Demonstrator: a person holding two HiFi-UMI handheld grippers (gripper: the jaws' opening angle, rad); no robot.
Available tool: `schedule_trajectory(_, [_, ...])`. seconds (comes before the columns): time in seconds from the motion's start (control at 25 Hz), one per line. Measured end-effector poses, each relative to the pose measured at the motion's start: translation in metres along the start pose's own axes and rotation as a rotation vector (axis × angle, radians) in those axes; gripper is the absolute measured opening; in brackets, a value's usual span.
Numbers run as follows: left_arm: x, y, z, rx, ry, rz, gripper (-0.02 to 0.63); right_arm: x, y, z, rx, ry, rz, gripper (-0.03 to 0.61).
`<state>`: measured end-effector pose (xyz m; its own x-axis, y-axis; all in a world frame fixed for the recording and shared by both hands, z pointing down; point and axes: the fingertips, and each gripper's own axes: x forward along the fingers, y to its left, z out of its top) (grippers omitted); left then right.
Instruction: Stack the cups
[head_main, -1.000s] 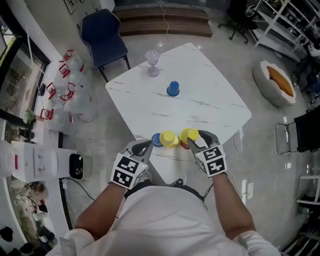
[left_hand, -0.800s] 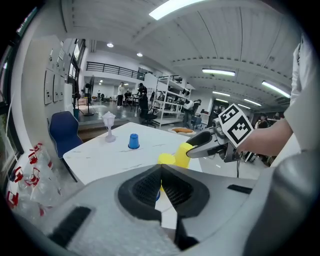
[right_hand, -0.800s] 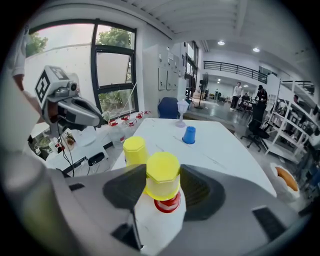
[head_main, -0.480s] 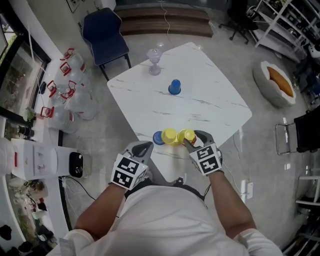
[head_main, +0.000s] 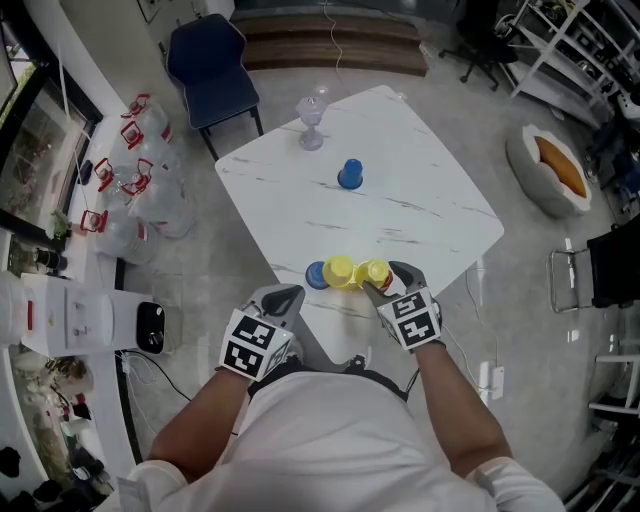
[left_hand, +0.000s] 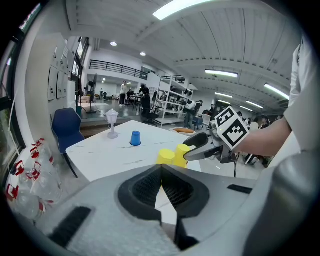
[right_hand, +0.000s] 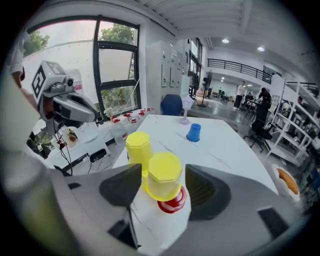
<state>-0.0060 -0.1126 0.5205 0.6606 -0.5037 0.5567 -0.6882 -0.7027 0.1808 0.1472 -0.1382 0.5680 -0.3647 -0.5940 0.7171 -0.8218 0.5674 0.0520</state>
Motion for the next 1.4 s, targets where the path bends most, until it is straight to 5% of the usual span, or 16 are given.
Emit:
schedule_trajectory(0.24, [0.001, 0.004, -0.001, -0.014, -0.003, 0.013, 0.009, -0.023, 0.0, 0.02, 0.012, -0.113, 0.023, 0.273])
schedule_trajectory(0.48, [0.003, 0.003, 0.008, -0.015, -0.023, 0.037, 0.009, -0.052, -0.05, 0.055, 0.302, -0.352, 0.096, 0.181])
schedule_trajectory(0.76, [-0.003, 0.006, 0.008, -0.062, -0.036, 0.111, 0.009, 0.01, -0.113, 0.055, 0.272, -0.25, 0.065, 0.161])
schedule_trajectory(1.4, [-0.018, 0.023, -0.01, -0.167, -0.013, 0.286, 0.009, 0.176, -0.153, 0.103, 0.076, -0.057, 0.071, 0.223])
